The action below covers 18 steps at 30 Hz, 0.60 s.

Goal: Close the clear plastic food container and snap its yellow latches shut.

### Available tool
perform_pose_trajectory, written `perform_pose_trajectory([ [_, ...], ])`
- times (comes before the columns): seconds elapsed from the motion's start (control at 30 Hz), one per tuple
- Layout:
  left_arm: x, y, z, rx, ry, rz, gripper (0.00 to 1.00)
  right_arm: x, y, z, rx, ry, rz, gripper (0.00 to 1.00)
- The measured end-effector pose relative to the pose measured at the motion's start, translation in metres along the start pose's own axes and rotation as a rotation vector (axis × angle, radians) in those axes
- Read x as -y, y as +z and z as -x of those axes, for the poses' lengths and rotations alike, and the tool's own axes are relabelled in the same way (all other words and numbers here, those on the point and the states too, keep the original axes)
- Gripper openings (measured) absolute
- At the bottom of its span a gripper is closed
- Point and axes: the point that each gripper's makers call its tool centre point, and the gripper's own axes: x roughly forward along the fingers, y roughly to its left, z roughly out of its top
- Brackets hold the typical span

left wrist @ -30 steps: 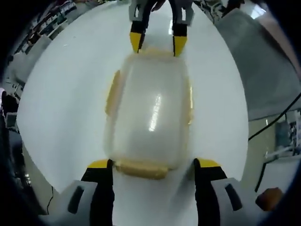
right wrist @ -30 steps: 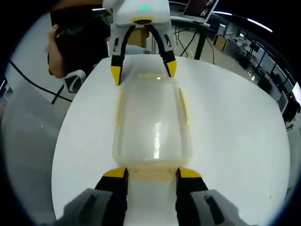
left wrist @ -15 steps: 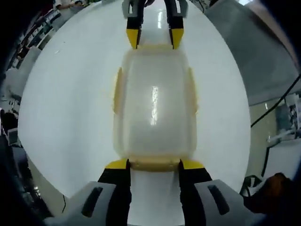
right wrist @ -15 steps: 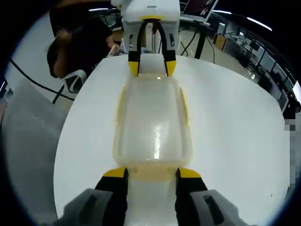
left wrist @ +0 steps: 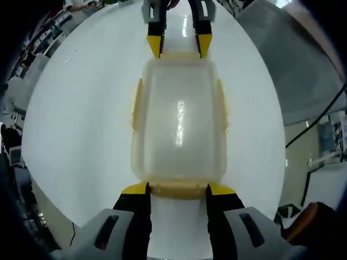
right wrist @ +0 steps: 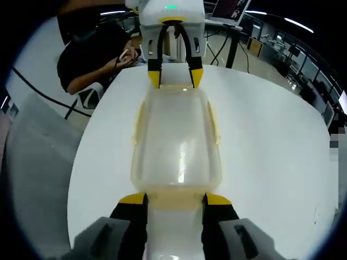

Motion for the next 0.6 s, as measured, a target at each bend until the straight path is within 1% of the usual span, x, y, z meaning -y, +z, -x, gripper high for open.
perform_pose_trajectory([
  [0.1,-0.002,0.0,0.005,-0.004,0.003,0.005,0.37,0.001,0.003,0.006,0.003,-0.012,0.014,0.36],
  [0.17,-0.002,0.002,0.01,0.001,0.005,0.005,0.37,0.001,0.003,0.011,0.01,-0.01,0.008,0.37],
  [0.37,-0.003,0.012,0.023,0.018,0.015,0.007,0.37,0.001,0.001,0.028,0.024,-0.006,0.016,0.37],
  [0.47,-0.003,0.018,0.027,0.023,0.013,0.006,0.37,0.001,-0.001,0.033,0.026,-0.001,0.014,0.37],
  [0.53,-0.009,0.023,0.03,0.02,0.046,-0.015,0.37,0.002,-0.003,0.037,0.024,-0.008,0.018,0.36],
  [0.6,-0.007,0.028,0.032,0.02,0.039,-0.002,0.37,0.004,-0.005,0.042,0.021,-0.015,0.023,0.36],
])
